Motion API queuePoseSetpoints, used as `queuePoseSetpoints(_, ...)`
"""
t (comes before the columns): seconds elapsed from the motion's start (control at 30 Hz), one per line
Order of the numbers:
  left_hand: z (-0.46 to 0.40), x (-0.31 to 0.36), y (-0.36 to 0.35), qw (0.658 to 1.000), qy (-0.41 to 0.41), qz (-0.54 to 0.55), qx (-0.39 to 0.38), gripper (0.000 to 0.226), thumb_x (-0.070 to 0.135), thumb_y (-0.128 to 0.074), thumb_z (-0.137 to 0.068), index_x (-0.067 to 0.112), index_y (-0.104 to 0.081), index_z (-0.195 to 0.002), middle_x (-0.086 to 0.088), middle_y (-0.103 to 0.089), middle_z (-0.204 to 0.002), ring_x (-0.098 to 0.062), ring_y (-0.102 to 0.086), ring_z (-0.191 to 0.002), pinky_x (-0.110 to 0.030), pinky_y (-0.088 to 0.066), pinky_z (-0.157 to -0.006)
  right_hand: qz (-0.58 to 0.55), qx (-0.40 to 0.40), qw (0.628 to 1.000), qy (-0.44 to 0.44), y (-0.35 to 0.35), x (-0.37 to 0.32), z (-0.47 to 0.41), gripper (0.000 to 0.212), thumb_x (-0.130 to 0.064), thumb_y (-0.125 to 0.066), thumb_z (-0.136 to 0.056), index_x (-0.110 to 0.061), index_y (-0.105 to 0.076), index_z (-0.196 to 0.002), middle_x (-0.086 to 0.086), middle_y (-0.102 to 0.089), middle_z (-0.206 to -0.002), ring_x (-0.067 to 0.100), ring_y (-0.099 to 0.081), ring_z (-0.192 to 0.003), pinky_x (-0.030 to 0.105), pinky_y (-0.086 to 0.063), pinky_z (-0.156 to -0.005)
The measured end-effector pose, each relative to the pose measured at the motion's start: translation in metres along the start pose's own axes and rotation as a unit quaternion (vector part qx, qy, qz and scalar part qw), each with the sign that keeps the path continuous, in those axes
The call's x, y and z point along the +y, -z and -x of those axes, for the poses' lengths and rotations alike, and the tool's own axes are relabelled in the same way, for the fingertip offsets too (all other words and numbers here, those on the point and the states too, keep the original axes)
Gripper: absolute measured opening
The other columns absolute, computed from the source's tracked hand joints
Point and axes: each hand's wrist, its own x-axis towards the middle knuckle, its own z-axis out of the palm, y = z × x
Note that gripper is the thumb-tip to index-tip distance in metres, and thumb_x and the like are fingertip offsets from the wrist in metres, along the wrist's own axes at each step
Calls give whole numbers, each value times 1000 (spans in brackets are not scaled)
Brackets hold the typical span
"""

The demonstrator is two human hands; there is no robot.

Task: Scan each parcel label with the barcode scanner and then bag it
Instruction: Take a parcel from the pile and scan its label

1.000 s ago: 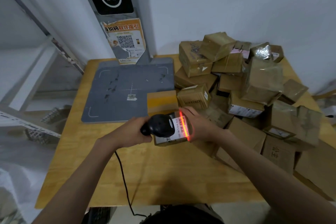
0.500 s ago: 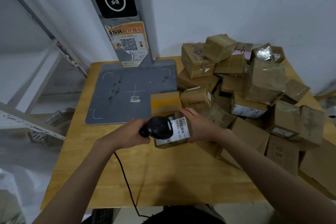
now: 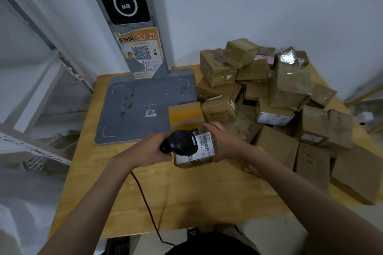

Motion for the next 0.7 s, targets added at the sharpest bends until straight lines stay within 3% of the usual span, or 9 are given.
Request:
queuePoseSetpoints(0.17, -11, 26, -17, 998, -31, 1, -61, 17, 12, -68, -83, 17, -60, -96, -7, -63, -76, -11, -64, -63, -43, -59, -64, -45, 31, 997, -61, -5, 1, 52, 125, -18, -90, -64, -19, -10, -160, -3, -17, -161, 20, -33, -141, 34, -45, -108)
queuePoseSetpoints(0.27, -23, 58, -40, 993, -66, -23, -95, 26, 14, -67, -86, 35, -55, -98, -7, -66, -80, -11, -67, -64, -32, -59, -61, -62, 59, 991, -103, -10, 12, 96, 121, -24, -90, -64, -21, -14, -158, -4, -21, -159, 19, -37, -138, 34, -47, -104)
queuePoseSetpoints(0.37, -31, 94, -70, 987, -100, -47, -116, 25, 13, -67, -87, 33, -54, -96, 1, -62, -73, -8, -62, -58, -23, -50, -53, -89, 73, 983, -142, -19, 27, 144, 112, -28, -88, -66, -22, -21, -155, -4, -27, -154, 19, -43, -132, 33, -49, -101)
queuePoseSetpoints(0.53, -37, 150, -125, 973, -146, -69, -167, 12, 13, -68, -87, 20, -59, -91, 0, -63, -69, -6, -63, -52, -21, -49, -49, -118, 109, 965, -205, -37, 55, 226, 109, -30, -88, -64, -23, -26, -153, -6, -32, -148, 14, -40, -131, 27, -40, -106)
queuePoseSetpoints(0.7, -38, 205, -181, 958, -171, -102, -205, 11, 14, -66, -89, 20, -58, -91, -3, -69, -78, -8, -66, -55, -23, -54, -54, -141, 148, 948, -244, -49, 84, 302, 102, -32, -88, -65, -29, -29, -149, -9, -34, -142, 9, -40, -125, 28, -42, -105)
